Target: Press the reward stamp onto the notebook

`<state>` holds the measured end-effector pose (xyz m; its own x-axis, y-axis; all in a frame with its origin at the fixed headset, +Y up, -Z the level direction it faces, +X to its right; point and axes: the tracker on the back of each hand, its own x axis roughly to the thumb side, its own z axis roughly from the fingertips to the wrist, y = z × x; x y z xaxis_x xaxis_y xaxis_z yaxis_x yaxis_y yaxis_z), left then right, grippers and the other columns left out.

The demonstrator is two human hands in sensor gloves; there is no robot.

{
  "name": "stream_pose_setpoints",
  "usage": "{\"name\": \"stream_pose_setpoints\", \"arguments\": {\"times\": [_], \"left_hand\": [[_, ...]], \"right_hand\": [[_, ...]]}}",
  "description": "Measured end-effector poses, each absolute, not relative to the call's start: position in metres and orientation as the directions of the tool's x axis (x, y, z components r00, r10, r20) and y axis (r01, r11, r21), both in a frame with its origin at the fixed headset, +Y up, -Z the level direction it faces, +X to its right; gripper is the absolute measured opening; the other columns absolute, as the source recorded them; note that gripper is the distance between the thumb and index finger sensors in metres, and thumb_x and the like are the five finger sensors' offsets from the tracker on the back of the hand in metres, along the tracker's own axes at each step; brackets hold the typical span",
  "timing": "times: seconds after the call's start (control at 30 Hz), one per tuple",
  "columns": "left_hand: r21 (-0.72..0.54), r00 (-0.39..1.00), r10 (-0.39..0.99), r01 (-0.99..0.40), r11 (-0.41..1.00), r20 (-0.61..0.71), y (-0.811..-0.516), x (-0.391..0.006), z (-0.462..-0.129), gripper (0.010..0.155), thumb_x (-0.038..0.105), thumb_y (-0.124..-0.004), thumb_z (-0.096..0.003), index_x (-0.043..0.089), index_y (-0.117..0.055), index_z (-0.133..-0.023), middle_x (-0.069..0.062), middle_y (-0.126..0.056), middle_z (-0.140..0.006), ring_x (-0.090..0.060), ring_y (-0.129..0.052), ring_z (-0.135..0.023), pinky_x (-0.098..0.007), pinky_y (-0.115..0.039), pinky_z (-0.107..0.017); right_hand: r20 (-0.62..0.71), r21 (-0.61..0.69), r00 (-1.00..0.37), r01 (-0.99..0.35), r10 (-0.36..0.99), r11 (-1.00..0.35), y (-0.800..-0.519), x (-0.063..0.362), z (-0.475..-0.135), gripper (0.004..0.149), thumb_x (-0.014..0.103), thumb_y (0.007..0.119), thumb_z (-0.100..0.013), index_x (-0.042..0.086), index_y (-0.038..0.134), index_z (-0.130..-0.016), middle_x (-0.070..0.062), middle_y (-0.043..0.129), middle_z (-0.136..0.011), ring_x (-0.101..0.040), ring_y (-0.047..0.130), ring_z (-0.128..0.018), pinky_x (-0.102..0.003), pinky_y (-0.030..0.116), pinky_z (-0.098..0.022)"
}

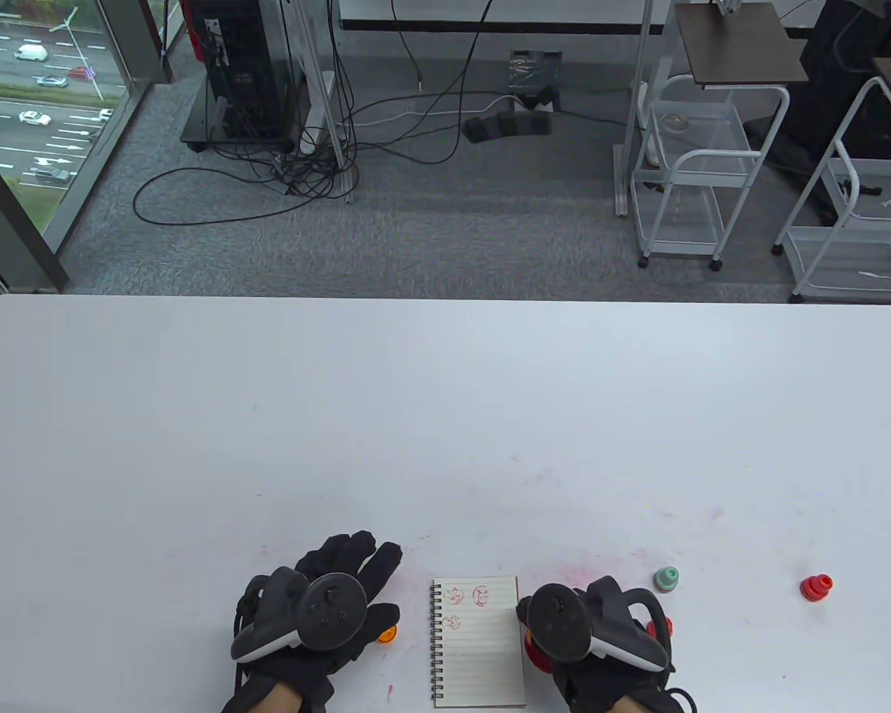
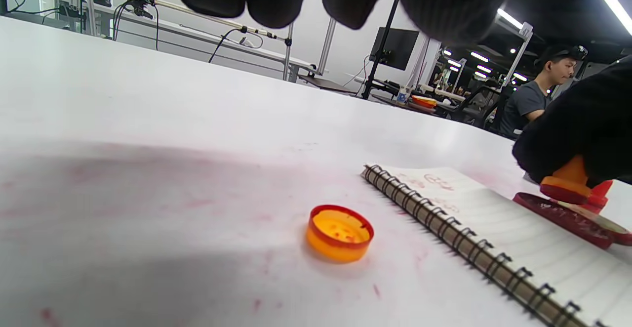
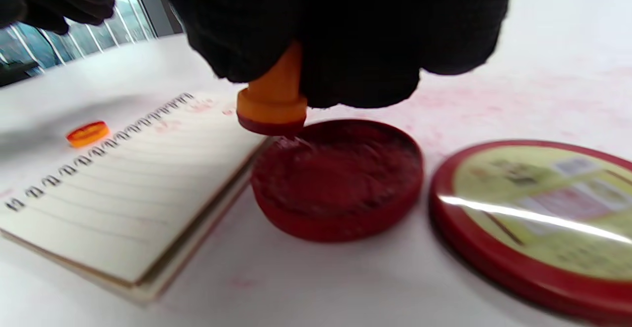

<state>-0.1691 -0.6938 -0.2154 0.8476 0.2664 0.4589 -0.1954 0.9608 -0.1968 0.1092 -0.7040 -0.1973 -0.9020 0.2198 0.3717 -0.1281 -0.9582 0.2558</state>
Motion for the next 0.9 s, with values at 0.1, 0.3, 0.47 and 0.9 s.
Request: {"name": "stream_pose_setpoints", "arguments": {"times": [0.1,0.3,0.47,0.9], "left_hand": [[-0.179,0.844,0.271,-0.21,0.961,0.462,-0.691,-0.171,-0.215,0.076,0.055,-0.07,-0.0501,0.023,-0.051,-0.117,-0.021,-0.049,-0.12,-0.048,-0.056,-0.105,-0.065,-0.055,-0.074],[-0.166,0.842,0.275,-0.222,0.961,0.464,-0.689,-0.172,-0.214,0.076,0.055,-0.07,-0.05,0.023,-0.052,-0.117,-0.02,-0.049,-0.12,-0.048,-0.056,-0.105,-0.065,-0.056,-0.074],[-0.162,0.841,0.272,-0.221,0.962,0.467,-0.689,-0.171,-0.213,0.076,0.055,-0.07,-0.05,0.023,-0.052,-0.117,-0.021,-0.049,-0.119,-0.048,-0.056,-0.105,-0.065,-0.055,-0.074],[-0.136,0.853,0.232,-0.191,0.972,0.468,-0.688,-0.171,-0.213,0.075,0.055,-0.07,-0.05,0.023,-0.053,-0.116,-0.02,-0.05,-0.119,-0.048,-0.057,-0.105,-0.065,-0.056,-0.074]], "right_hand": [[0.42,0.185,-0.878,-0.166,0.231,-0.968,-0.701,0.1,-0.196,0.049,0.026,0.083,-0.042,0.02,0.077,-0.09,-0.01,0.09,-0.083,-0.027,0.096,-0.059,-0.041,0.086,-0.044],[0.488,0.141,-0.825,-0.248,0.285,-0.958,-0.702,0.078,-0.2,0.048,0.027,0.085,-0.041,0.02,0.079,-0.088,-0.01,0.092,-0.081,-0.025,0.097,-0.056,-0.04,0.088,-0.042],[0.524,0.107,-0.816,-0.22,0.243,-0.97,-0.711,0.067,-0.204,0.046,0.027,0.086,-0.039,0.021,0.082,-0.085,-0.009,0.094,-0.08,-0.025,0.098,-0.054,-0.039,0.088,-0.041],[0.573,0.067,-0.812,-0.088,0.111,-0.994,-0.729,0.048,-0.204,0.045,0.025,0.086,-0.038,0.02,0.084,-0.082,-0.012,0.093,-0.077,-0.025,0.098,-0.052,-0.04,0.088,-0.041]]}}
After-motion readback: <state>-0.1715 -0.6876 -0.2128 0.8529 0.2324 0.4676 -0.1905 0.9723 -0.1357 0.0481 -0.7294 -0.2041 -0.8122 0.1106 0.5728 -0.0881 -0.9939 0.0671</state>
